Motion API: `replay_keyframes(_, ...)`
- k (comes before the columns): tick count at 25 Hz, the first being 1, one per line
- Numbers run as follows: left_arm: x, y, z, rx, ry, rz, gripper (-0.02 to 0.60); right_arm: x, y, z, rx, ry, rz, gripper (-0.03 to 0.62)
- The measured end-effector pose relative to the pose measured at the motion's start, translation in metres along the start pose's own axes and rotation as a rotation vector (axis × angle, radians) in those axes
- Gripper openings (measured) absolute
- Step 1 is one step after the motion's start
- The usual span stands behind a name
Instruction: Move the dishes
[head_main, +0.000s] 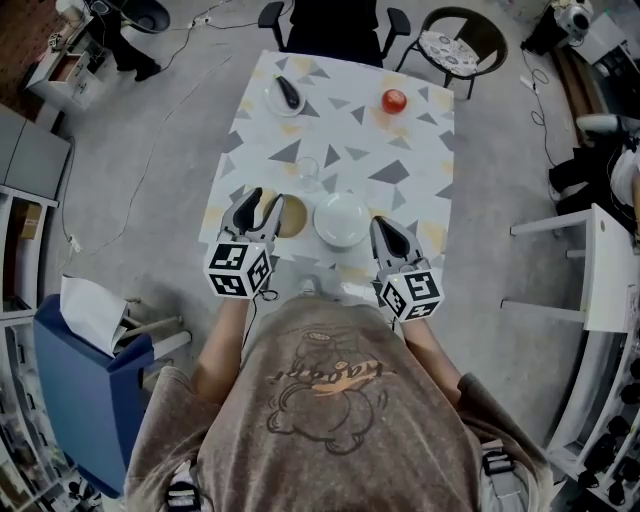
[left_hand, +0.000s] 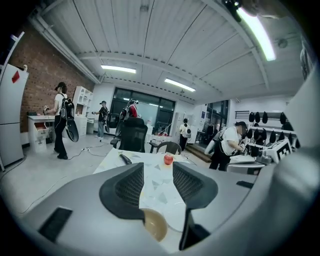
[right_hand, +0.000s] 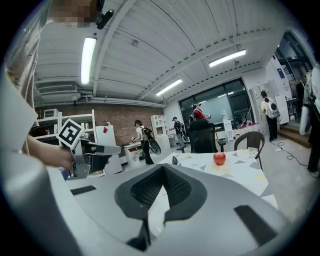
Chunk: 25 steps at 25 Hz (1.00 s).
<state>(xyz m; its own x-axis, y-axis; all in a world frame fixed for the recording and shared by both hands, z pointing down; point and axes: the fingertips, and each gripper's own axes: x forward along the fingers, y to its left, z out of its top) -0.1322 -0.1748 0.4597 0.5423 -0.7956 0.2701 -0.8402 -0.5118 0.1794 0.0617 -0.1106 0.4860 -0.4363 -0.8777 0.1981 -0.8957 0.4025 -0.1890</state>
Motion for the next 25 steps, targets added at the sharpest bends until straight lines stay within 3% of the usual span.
replay_keyframes(11,-0.026,-0.04,-0.004,0.054,-0.074,-0.034,0.169,-0.009,-0.001,0.009,-0.012,-0.028,-0.021,-0.003)
replay_keyframes(18,-0.024,-0.038,-0.016,0.069,-0.064,-0.03,0.048,-0.014,-0.003,0.007,-0.026,-0.022,-0.037,-0.003)
replay_keyframes(25,-0.015,-0.035,-0.033,0.068,-0.032,-0.032,0.029,-0.017,-0.011,-0.002,-0.028,-0.001,-0.058,-0.004)
